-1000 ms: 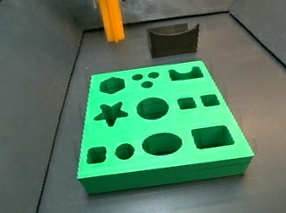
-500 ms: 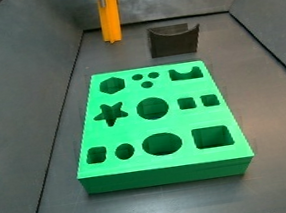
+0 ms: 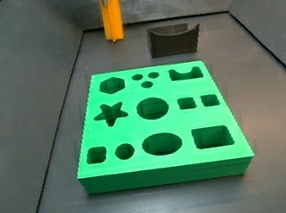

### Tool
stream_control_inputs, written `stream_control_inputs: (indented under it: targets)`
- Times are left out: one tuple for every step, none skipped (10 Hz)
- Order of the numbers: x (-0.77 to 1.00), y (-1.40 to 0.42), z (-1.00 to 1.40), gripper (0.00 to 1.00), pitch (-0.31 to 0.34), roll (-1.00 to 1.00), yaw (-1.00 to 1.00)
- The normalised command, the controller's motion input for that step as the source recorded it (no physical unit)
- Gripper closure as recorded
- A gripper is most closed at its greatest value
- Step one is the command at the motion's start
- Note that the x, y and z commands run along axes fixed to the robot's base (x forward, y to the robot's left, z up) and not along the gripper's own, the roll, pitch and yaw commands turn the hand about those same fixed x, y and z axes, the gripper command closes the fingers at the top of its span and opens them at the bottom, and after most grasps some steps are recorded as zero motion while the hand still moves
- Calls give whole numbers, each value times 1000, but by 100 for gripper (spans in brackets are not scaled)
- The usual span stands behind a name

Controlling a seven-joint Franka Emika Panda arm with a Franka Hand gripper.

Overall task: Pick up the star object. Move up. Move to above the board. Insert the star object.
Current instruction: Pick up the star object, then move up.

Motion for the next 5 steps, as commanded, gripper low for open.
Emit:
stream_control_inputs:
  targets:
    - [0, 0, 0, 100, 0, 0, 0]
    - [0, 0, 0, 100, 0, 0, 0]
    - [0, 0, 0, 100, 0, 0, 0]
    - [0, 0, 0, 100, 0, 0, 0]
    - [0, 0, 833, 100, 0, 0, 0]
